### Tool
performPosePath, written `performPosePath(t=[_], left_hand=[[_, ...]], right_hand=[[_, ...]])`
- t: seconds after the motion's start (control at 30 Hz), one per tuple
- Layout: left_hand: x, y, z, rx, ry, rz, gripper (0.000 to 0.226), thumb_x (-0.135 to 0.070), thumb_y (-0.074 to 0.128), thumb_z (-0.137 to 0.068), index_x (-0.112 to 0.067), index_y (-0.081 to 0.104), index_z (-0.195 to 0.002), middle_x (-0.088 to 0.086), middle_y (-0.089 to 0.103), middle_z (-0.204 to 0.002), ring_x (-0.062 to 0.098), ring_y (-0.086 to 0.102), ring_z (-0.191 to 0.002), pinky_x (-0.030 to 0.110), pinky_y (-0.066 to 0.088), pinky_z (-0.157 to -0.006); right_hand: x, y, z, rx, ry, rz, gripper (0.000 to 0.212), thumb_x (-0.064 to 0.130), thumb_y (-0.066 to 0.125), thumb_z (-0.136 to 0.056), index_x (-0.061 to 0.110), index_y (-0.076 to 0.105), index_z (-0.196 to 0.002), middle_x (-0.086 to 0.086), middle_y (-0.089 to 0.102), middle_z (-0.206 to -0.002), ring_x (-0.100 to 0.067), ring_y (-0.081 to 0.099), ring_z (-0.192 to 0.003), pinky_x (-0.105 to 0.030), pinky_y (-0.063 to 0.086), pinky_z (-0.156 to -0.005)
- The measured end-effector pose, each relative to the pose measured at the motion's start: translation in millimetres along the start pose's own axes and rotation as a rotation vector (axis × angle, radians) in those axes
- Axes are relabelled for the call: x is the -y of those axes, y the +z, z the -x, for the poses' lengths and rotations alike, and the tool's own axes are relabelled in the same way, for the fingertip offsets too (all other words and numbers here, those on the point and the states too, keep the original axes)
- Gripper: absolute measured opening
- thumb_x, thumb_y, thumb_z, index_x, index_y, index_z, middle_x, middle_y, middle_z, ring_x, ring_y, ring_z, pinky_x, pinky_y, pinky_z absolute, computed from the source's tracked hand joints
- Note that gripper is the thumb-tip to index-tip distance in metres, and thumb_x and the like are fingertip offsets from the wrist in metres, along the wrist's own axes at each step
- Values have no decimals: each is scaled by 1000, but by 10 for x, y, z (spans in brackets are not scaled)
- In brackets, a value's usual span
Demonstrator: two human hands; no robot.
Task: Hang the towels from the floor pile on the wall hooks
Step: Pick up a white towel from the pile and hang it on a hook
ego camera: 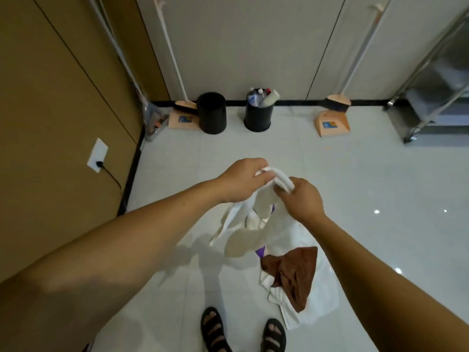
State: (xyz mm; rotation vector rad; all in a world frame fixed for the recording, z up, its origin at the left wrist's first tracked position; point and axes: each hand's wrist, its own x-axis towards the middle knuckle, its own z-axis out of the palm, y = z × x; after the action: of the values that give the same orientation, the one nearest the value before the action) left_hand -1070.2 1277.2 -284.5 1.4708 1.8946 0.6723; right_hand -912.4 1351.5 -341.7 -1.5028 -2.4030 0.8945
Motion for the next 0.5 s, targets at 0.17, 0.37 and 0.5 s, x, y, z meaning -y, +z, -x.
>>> performPosePath(t=[0.17, 0.37, 0.5], left_hand=[[-575, -810, 179, -222, 23, -107, 31, -37, 46, -98, -9, 60, -102, 7, 63, -95, 22, 59, -87, 37, 48, -76], [-952, -1269, 279, -681, -228, 223, 25, -24, 47, -99, -6, 63, -105, 14, 64, -105, 27, 57, -92, 32, 44, -77], [-1190, -1566, 470, -832, -272, 580, 22, -14, 52, -95, -14, 64, -113, 6, 63, -108, 24, 61, -98, 38, 53, -90]], right_hand=[[416, -293, 95, 143, 78, -367, 8, 13, 59, -78, 12, 62, -84, -5, 63, -80, -27, 59, -75, -27, 42, -58], [1127, -687, 226, 560, 2, -1011, 43, 26, 70, -68, 15, 65, -109, -9, 74, -102, -31, 71, -92, -44, 55, -84], [1337, -710, 314, 695, -147, -820, 71, 41, 86, -64, 28, 54, -126, -5, 68, -116, -30, 66, -105, -52, 51, -94]])
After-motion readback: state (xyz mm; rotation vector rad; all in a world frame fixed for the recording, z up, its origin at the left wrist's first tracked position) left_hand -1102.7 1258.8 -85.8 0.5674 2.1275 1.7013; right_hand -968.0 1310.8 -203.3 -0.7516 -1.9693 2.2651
